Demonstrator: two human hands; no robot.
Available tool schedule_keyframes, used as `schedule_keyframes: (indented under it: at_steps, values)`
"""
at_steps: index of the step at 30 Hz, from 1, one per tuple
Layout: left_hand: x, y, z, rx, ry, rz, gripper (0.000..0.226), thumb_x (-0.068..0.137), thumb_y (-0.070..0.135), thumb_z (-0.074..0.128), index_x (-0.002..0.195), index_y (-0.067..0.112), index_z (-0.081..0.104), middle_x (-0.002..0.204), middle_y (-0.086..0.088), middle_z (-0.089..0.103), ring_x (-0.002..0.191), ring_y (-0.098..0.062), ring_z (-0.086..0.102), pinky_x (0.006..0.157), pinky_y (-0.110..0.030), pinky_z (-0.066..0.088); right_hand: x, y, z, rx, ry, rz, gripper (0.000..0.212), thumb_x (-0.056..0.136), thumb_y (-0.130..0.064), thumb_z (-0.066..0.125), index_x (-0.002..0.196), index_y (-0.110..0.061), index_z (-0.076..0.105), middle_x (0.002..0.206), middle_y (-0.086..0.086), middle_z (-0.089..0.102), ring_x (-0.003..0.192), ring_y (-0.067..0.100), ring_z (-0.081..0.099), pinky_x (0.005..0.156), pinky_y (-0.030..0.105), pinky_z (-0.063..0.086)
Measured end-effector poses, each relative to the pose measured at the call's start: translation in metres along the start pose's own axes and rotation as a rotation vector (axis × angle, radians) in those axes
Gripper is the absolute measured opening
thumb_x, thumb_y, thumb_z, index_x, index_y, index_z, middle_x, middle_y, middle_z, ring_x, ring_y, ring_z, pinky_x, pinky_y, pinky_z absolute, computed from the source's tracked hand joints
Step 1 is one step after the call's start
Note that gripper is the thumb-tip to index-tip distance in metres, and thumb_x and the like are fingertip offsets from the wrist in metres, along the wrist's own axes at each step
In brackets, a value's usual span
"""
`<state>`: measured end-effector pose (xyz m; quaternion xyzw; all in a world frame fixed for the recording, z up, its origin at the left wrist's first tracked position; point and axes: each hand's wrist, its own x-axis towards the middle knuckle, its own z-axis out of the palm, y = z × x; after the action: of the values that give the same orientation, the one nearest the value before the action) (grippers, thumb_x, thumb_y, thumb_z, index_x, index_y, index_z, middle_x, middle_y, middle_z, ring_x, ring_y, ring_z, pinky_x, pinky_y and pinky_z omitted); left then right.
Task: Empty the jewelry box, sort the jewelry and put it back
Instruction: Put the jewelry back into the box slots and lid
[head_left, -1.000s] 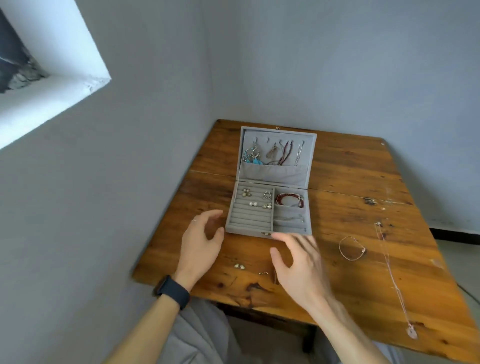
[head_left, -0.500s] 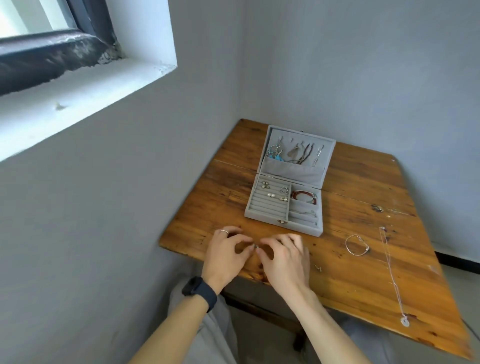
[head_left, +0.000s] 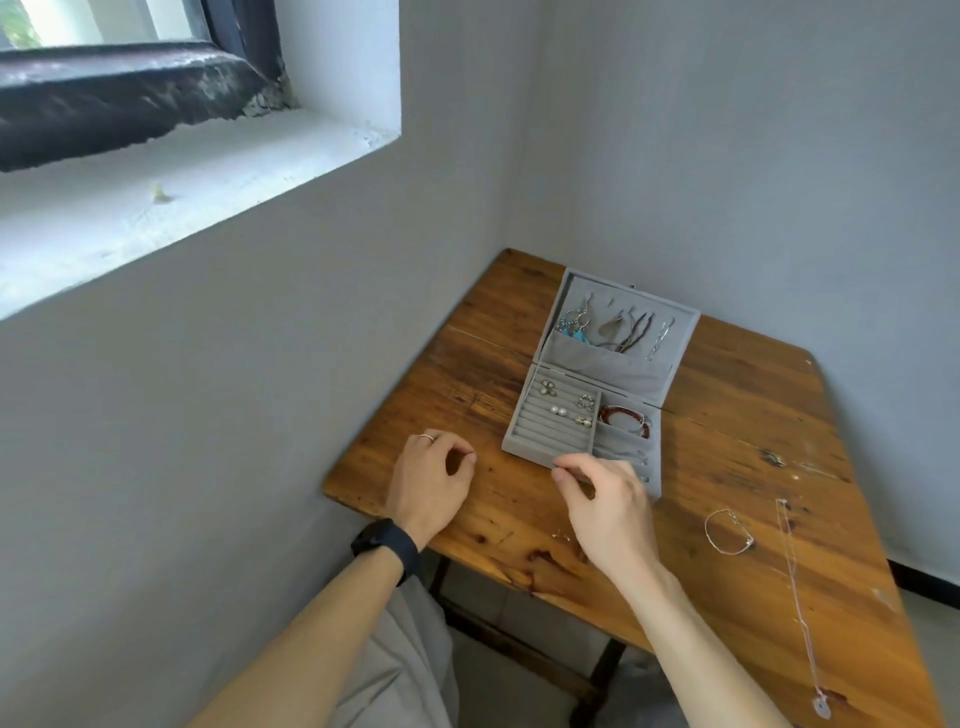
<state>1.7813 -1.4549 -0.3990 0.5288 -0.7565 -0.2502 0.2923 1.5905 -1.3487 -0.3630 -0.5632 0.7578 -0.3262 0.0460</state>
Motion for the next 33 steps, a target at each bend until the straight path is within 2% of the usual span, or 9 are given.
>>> schedule_keyframes:
  at_steps: [4, 6, 9, 14, 19, 26, 33]
  values:
    - [-0.003, -0.004, 0.011, 0.137, 0.068, 0.049, 0.013, 0.097, 0.033, 0.056, 0.101, 0.03, 0.067, 0.11, 0.011, 0.061, 0.106, -0.011, 0.051, 0.087, -0.028, 0.044, 0.052, 0.005, -0.006, -0.113, -0.022, -0.018, 0.016, 0.096, -0.029, 0.062, 0.109, -0.029, 0.072, 0.103, -0.01, 0.069, 0.101, 0.01, 0.044, 0.076, 0.028, 0.036]
    - [-0.004, -0.005, 0.014, 0.153, 0.098, 0.056, 0.012, 0.097, 0.033, 0.055, 0.1, 0.03, 0.067, 0.11, 0.011, 0.061, 0.104, -0.012, 0.051, 0.086, -0.028, 0.044, 0.076, 0.003, -0.002, -0.181, -0.079, -0.013, 0.019, 0.098, -0.031, 0.06, 0.111, -0.029, 0.072, 0.11, -0.006, 0.069, 0.105, 0.016, 0.045, 0.078, 0.031, 0.036]
    - [-0.004, -0.007, 0.017, 0.151, 0.117, 0.064, 0.012, 0.096, 0.033, 0.057, 0.1, 0.03, 0.068, 0.109, 0.011, 0.062, 0.104, -0.012, 0.052, 0.085, -0.028, 0.044, 0.103, -0.005, 0.007, -0.235, -0.147, -0.011, 0.02, 0.098, -0.034, 0.057, 0.112, -0.031, 0.072, 0.117, -0.002, 0.066, 0.114, 0.021, 0.044, 0.087, 0.035, 0.039]
    - [-0.004, -0.007, 0.018, 0.158, 0.13, 0.067, 0.012, 0.095, 0.033, 0.058, 0.099, 0.029, 0.069, 0.109, 0.011, 0.063, 0.103, -0.012, 0.053, 0.087, -0.029, 0.045, 0.126, -0.016, 0.022, -0.396, -0.291, 0.057, 0.019, 0.096, -0.038, 0.059, 0.109, -0.035, 0.072, 0.13, 0.0, 0.058, 0.131, 0.026, 0.032, 0.103, 0.044, 0.034]
    - [-0.006, -0.007, 0.015, 0.17, 0.114, 0.075, 0.014, 0.097, 0.034, 0.056, 0.103, 0.029, 0.068, 0.112, 0.011, 0.062, 0.105, -0.011, 0.052, 0.089, -0.028, 0.044, 0.131, -0.018, 0.027, -0.427, -0.278, 0.106, 0.012, 0.094, -0.035, 0.062, 0.1, -0.038, 0.073, 0.126, -0.001, 0.059, 0.129, 0.026, 0.034, 0.102, 0.042, 0.034]
    - [-0.005, -0.007, 0.014, 0.172, 0.093, 0.072, 0.018, 0.099, 0.035, 0.053, 0.107, 0.028, 0.068, 0.116, 0.01, 0.061, 0.108, -0.011, 0.051, 0.091, -0.028, 0.043, 0.129, -0.016, 0.033, -0.431, -0.178, 0.117, 0.01, 0.091, -0.037, 0.066, 0.097, -0.035, 0.074, 0.122, -0.001, 0.063, 0.125, 0.025, 0.039, 0.1, 0.042, 0.038]
    - [-0.006, -0.005, 0.014, 0.176, 0.109, 0.073, 0.014, 0.096, 0.033, 0.059, 0.104, 0.028, 0.07, 0.112, 0.008, 0.063, 0.105, -0.013, 0.053, 0.086, -0.029, 0.046, 0.119, -0.002, 0.042, -0.473, -0.096, -0.084, 0.02, 0.096, -0.034, 0.06, 0.106, -0.029, 0.077, 0.118, -0.006, 0.064, 0.12, 0.021, 0.038, 0.091, 0.038, 0.034]
